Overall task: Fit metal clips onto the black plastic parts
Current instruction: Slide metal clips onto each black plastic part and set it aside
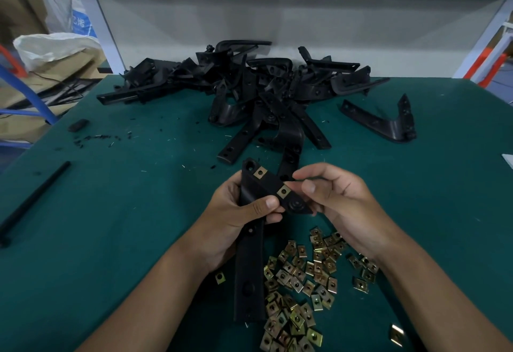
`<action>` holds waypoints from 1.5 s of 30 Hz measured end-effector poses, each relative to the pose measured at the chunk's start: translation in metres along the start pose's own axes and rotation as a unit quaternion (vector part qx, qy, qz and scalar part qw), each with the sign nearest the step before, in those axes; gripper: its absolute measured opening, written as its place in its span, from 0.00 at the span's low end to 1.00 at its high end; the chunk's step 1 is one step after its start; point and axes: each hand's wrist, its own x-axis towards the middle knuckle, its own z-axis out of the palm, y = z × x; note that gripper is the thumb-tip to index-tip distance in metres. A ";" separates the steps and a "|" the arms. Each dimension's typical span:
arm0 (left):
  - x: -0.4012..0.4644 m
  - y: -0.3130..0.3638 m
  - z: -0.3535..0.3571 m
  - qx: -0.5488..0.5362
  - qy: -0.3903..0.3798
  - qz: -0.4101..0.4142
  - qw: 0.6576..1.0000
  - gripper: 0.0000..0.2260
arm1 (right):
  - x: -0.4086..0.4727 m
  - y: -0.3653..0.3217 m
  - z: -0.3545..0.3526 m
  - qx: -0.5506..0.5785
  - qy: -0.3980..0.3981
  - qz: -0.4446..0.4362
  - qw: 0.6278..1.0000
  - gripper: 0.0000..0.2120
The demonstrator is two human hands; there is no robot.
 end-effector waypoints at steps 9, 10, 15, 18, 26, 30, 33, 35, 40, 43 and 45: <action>0.001 0.000 -0.001 -0.074 0.013 0.027 0.997 0.12 | 0.004 0.012 0.000 -0.023 0.024 -0.003 0.999 0.14; 0.001 0.000 -0.001 -0.083 0.003 0.021 0.996 0.12 | 0.004 0.012 0.000 -0.012 0.037 -0.006 0.999 0.14; 0.001 -0.001 0.001 -0.082 -0.026 0.003 0.996 0.15 | 0.007 0.012 -0.004 0.041 0.077 -0.030 0.996 0.16; 0.002 -0.002 -0.001 -0.072 -0.035 -0.003 0.997 0.16 | 0.007 0.014 -0.004 0.037 0.068 -0.049 0.996 0.13; 0.002 -0.004 -0.005 -0.049 -0.042 -0.016 0.998 0.11 | 0.002 -0.007 -0.012 -0.015 0.110 -0.095 0.989 0.22; -0.001 -0.006 -0.008 -0.059 -0.005 -0.036 0.998 0.11 | -0.016 -0.037 -0.021 -0.056 0.154 -0.135 0.977 0.21; 0.002 -0.008 -0.019 -0.067 0.012 -0.034 0.997 0.12 | -0.057 -0.058 -0.032 -0.043 0.192 -0.173 0.965 0.19; 0.011 -0.011 -0.031 -0.086 0.036 -0.025 0.995 0.13 | -0.102 -0.067 -0.042 -0.034 0.240 -0.185 0.952 0.20; 0.043 -0.054 -0.052 -0.299 -0.137 -0.206 0.922 0.36 | -0.234 -0.069 -0.057 -0.062 0.396 -0.155 0.903 0.24; 0.048 -0.072 0.011 -0.106 -0.300 0.000 0.948 0.38 | -0.301 -0.060 -0.053 -0.100 0.470 -0.125 0.868 0.24; -0.001 -0.051 0.118 0.024 -0.353 -0.036 0.935 0.19 | -0.338 -0.056 -0.048 -0.099 0.500 -0.116 0.852 0.23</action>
